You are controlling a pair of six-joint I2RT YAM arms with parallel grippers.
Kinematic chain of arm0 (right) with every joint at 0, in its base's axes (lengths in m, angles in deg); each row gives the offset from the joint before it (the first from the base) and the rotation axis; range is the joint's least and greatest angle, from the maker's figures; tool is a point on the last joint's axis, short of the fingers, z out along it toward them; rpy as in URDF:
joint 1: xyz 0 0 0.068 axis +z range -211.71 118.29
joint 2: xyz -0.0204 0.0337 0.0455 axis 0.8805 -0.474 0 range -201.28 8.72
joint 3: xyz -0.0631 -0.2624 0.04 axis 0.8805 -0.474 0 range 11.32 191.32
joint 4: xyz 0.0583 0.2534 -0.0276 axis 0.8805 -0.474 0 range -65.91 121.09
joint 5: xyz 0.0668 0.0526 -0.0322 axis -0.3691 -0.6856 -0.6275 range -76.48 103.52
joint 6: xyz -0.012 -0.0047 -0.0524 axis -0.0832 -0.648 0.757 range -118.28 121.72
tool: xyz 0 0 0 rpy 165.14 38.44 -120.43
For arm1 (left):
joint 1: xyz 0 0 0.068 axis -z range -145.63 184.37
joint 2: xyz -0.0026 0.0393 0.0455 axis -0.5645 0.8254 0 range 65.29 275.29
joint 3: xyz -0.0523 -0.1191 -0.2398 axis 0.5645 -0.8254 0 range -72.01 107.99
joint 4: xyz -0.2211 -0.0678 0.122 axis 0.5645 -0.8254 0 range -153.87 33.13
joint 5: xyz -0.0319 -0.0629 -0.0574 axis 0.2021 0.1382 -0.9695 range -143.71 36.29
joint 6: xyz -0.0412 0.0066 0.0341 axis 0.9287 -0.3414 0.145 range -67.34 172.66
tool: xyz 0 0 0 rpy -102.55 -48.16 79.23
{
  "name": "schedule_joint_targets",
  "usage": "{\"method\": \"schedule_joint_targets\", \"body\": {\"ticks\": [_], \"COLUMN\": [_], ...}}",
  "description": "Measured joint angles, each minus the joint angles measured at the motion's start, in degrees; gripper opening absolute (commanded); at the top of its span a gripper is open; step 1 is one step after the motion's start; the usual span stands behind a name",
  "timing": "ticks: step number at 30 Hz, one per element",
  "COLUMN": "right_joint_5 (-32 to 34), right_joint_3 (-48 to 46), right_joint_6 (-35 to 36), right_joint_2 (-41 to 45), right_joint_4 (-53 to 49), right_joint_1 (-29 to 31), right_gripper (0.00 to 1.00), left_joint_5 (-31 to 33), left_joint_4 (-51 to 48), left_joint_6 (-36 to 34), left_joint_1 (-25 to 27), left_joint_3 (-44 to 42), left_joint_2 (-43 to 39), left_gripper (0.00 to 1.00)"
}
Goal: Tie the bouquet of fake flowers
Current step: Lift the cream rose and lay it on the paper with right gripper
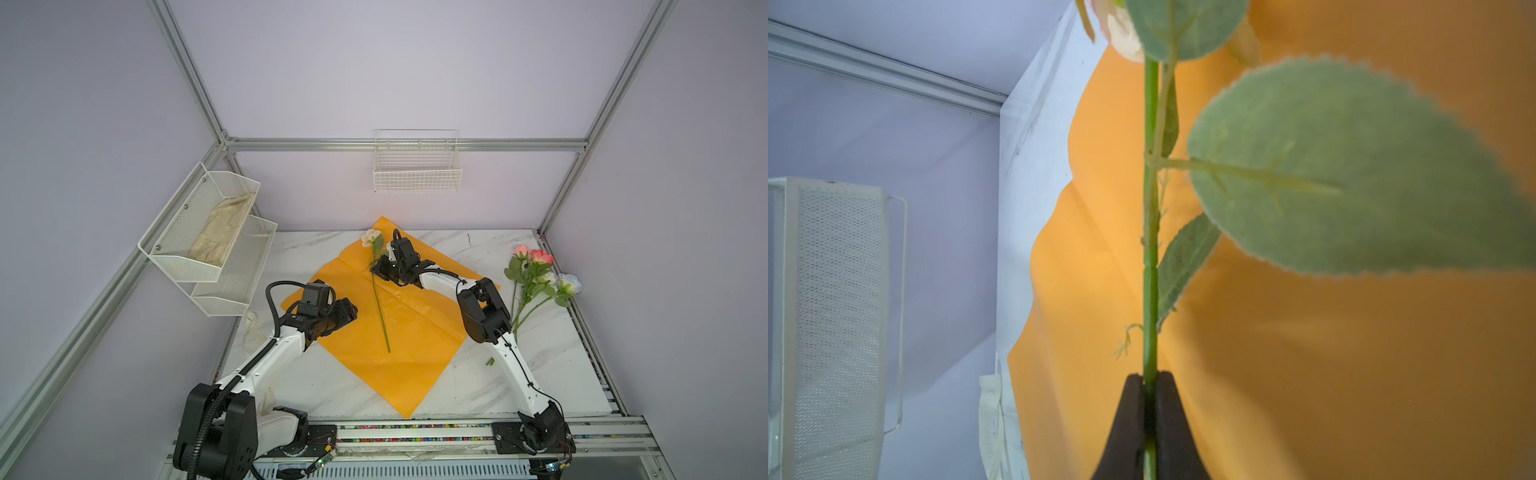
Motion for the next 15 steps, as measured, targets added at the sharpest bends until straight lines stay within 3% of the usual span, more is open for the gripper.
{"method": "schedule_joint_targets", "body": {"ticks": [6, 11, 15], "right_joint_5": [0.96, 1.31, 0.96], "right_joint_3": [-2.29, -2.62, -2.86], "right_joint_6": [-2.43, -1.05, 1.38], "right_joint_2": [0.00, 0.02, 1.22], "right_joint_4": [1.75, 0.83, 0.09], "right_joint_1": [0.85, 1.05, 0.92], "right_gripper": [0.07, 0.32, 0.45], "left_joint_5": [-0.55, -0.83, -1.22], "left_joint_4": [0.15, 0.20, 0.20], "left_joint_6": [0.00, 0.00, 0.00], "left_joint_1": [0.00, 0.00, -0.02], "left_joint_3": [0.00, 0.00, 0.00], "left_joint_2": [0.00, 0.00, 0.00], "left_gripper": [0.72, 0.72, 0.74]}}
